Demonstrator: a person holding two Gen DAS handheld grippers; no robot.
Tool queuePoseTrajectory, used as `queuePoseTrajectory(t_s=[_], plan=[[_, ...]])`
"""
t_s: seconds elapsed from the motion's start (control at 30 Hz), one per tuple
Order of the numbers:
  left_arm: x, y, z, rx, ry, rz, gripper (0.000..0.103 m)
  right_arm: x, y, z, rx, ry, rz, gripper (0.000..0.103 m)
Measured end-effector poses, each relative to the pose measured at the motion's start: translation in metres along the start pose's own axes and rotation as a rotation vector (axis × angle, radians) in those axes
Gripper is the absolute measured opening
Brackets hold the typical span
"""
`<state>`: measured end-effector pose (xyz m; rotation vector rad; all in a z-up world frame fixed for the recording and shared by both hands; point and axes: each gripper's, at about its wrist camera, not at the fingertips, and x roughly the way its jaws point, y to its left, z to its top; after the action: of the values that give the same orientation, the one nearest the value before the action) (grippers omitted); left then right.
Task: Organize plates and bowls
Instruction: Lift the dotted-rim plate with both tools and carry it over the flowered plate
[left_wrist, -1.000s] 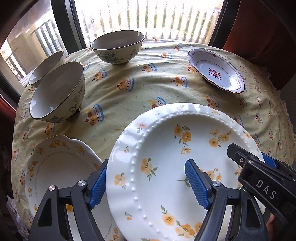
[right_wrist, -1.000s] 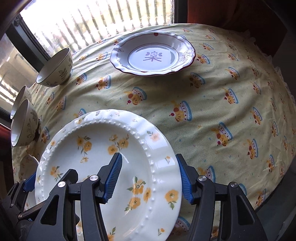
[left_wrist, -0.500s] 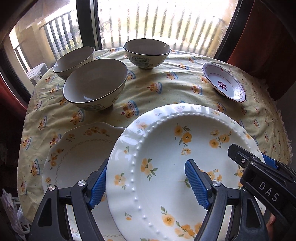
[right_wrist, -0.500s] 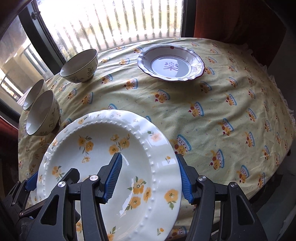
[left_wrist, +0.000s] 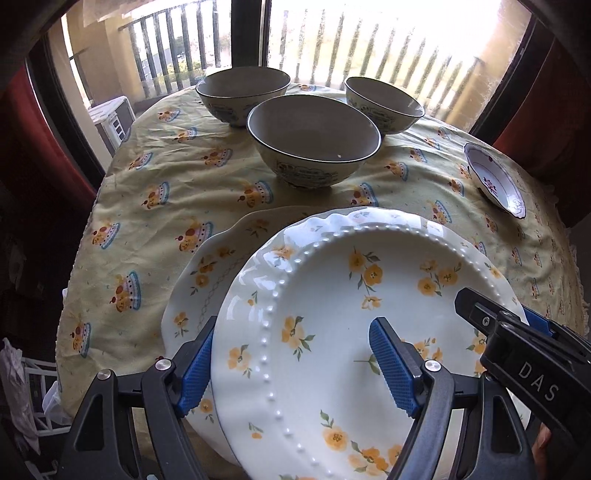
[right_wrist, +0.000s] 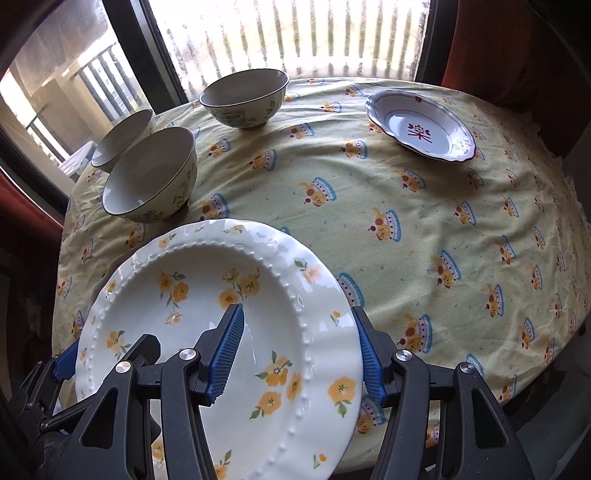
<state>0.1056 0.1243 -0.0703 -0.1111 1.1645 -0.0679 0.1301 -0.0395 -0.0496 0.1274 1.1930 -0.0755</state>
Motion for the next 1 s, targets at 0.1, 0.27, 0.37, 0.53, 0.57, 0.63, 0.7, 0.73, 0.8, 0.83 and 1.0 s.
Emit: queuePoseTrajectory(t_s=[0.1, 0.27, 0.37, 0.53, 0.57, 0.63, 0.7, 0.73, 0.8, 0.83, 1.0], plan=[[0.001, 0.014, -0.004, -0.014, 0.009, 0.004, 0.080, 0.004, 0.015, -0.004, -0.020, 0.012, 0.004, 0.062], [0.006, 0.032, -0.009, -0.025, 0.026, 0.003, 0.080, 0.012, 0.035, -0.010, -0.038, 0.036, 0.002, 0.062], [0.010, 0.037, -0.010, -0.020, 0.037, -0.004, 0.080, 0.016, 0.041, -0.012, -0.039, 0.047, -0.007, 0.062], [0.015, 0.038, -0.011, 0.001, 0.044, -0.024, 0.080, 0.023, 0.044, -0.013, -0.030, 0.069, -0.034, 0.062], [0.016, 0.037, -0.011, 0.005, 0.046, -0.027, 0.080, 0.024, 0.044, -0.013, -0.029, 0.071, -0.040, 0.062], [0.019, 0.037, -0.011, 0.013, 0.051, -0.035, 0.079, 0.026, 0.043, -0.013, -0.026, 0.075, -0.054, 0.062], [0.021, 0.036, -0.010, 0.017, 0.057, -0.042, 0.080, 0.027, 0.042, -0.013, -0.026, 0.077, -0.066, 0.062], [0.023, 0.035, -0.010, 0.020, 0.060, -0.045, 0.080, 0.028, 0.042, -0.013, -0.024, 0.079, -0.070, 0.062], [0.025, 0.033, -0.010, 0.028, 0.065, -0.049, 0.080, 0.030, 0.039, -0.013, -0.019, 0.084, -0.078, 0.062], [0.026, 0.032, -0.011, 0.032, 0.066, -0.049, 0.080, 0.030, 0.038, -0.013, -0.017, 0.086, -0.082, 0.062], [0.031, 0.025, -0.011, 0.049, 0.076, -0.047, 0.080, 0.035, 0.032, -0.011, -0.007, 0.096, -0.096, 0.062]])
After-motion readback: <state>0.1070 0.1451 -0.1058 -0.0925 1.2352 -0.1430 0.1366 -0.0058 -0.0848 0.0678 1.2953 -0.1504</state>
